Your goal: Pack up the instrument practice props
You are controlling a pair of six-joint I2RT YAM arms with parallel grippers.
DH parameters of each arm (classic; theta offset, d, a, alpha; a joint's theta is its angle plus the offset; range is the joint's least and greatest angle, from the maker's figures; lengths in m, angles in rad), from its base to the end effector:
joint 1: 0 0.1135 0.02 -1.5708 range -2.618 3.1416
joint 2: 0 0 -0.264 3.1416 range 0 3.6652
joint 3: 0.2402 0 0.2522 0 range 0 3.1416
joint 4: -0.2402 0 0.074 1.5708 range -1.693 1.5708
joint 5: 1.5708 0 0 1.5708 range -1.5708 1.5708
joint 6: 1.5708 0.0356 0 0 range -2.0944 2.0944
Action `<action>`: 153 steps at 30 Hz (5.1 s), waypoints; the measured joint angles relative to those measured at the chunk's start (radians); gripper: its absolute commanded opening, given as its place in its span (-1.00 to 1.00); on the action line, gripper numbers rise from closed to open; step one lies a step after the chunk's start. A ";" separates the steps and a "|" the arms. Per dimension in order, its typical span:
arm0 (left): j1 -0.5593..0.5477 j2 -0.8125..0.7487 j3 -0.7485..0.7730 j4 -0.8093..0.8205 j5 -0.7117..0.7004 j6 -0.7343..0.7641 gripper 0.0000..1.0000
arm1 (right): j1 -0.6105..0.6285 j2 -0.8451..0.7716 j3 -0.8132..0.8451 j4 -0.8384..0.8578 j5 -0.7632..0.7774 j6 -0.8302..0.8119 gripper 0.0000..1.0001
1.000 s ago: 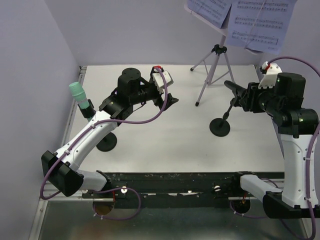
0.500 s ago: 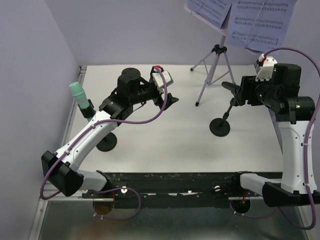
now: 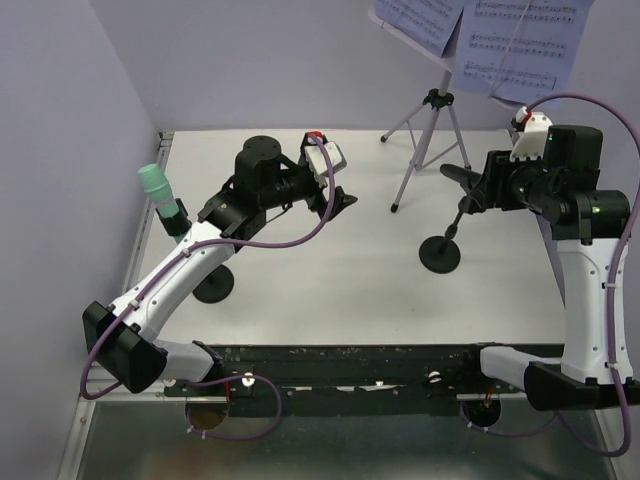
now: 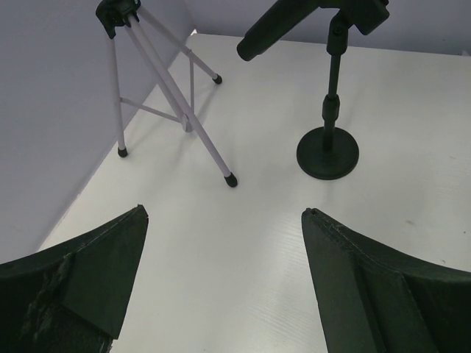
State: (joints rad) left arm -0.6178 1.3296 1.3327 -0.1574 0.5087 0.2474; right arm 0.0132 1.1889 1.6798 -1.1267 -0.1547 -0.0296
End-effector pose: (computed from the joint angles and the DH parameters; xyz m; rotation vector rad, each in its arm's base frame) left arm 0.2390 -0.1911 0.4145 1.0661 1.3974 -0.7090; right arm 0.1971 0.0081 0.4620 -0.1332 2.1984 0.1615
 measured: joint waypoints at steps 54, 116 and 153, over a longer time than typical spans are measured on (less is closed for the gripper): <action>0.010 0.026 -0.094 -0.131 0.097 0.188 0.89 | 0.287 0.335 0.181 0.090 -0.795 -0.349 1.00; 0.053 0.169 -0.036 -0.145 0.247 0.180 -0.11 | 0.248 0.029 -0.602 0.892 -0.866 -0.287 -0.38; 0.127 0.016 -0.132 0.142 0.239 -0.088 -1.00 | 0.252 0.015 -0.498 0.693 -0.752 -0.325 0.99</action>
State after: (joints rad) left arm -0.4908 1.3453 1.2011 -0.0158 0.7475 0.1596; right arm 0.2653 1.2037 1.1820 -0.4335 -0.9066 -0.3546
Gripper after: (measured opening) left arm 0.462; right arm 0.991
